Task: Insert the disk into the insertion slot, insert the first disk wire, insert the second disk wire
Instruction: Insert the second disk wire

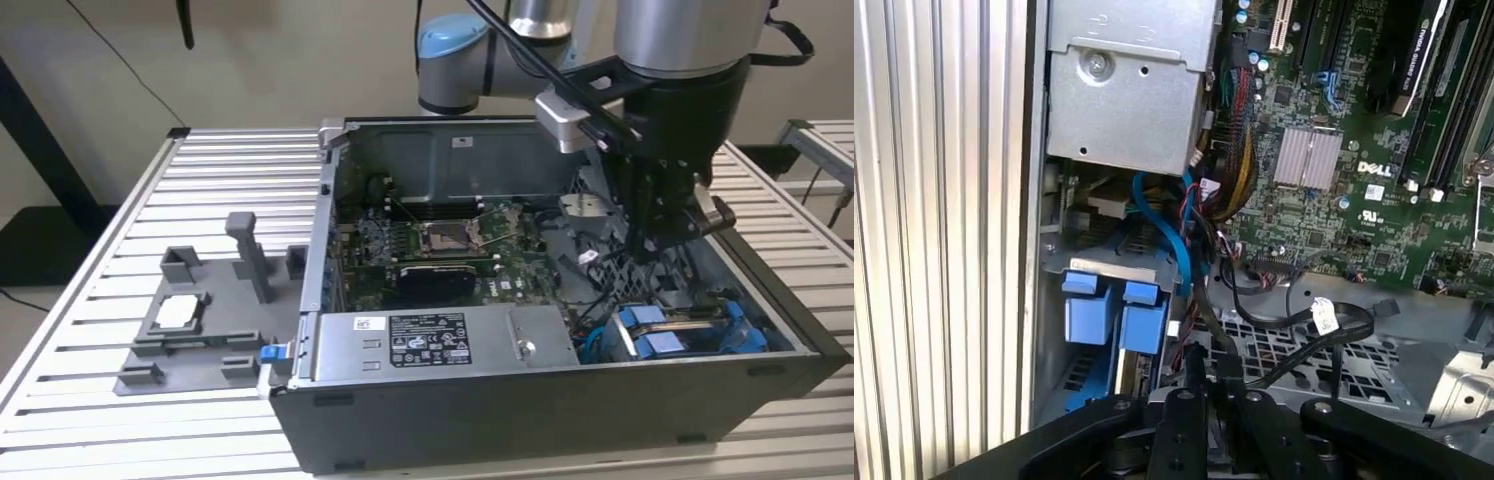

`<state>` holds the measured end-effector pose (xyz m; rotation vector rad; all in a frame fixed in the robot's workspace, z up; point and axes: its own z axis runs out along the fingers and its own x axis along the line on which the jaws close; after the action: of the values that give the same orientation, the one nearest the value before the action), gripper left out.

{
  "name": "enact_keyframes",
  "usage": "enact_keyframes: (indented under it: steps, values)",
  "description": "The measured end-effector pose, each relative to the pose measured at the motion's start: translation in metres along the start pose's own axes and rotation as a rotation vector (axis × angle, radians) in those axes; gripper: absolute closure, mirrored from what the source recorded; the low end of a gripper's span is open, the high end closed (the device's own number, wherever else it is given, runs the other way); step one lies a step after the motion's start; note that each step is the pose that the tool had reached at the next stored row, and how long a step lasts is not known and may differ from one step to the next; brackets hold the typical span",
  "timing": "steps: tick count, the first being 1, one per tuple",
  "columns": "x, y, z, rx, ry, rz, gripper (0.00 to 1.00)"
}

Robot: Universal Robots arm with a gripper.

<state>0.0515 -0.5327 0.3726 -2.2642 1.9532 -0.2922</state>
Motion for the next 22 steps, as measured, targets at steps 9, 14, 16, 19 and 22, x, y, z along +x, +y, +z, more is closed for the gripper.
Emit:
enact_keyframes:
  steps: [9, 14, 16, 19, 22]
  values:
    - [0.0271, -0.0018, 0.0046, -0.0099, -0.0015, 0.0, 0.82]
    - [0.0395, -0.0035, 0.0079, -0.0152, -0.0023, 0.0, 0.8]
    - [0.0416, -0.0049, 0.0094, -0.0162, -0.0027, 0.0, 0.74]
    - [0.0421, -0.0063, 0.0107, -0.0162, -0.004, 0.0, 0.74]
    - [0.0421, -0.0051, 0.0058, -0.0163, -0.0044, 0.001, 0.74]
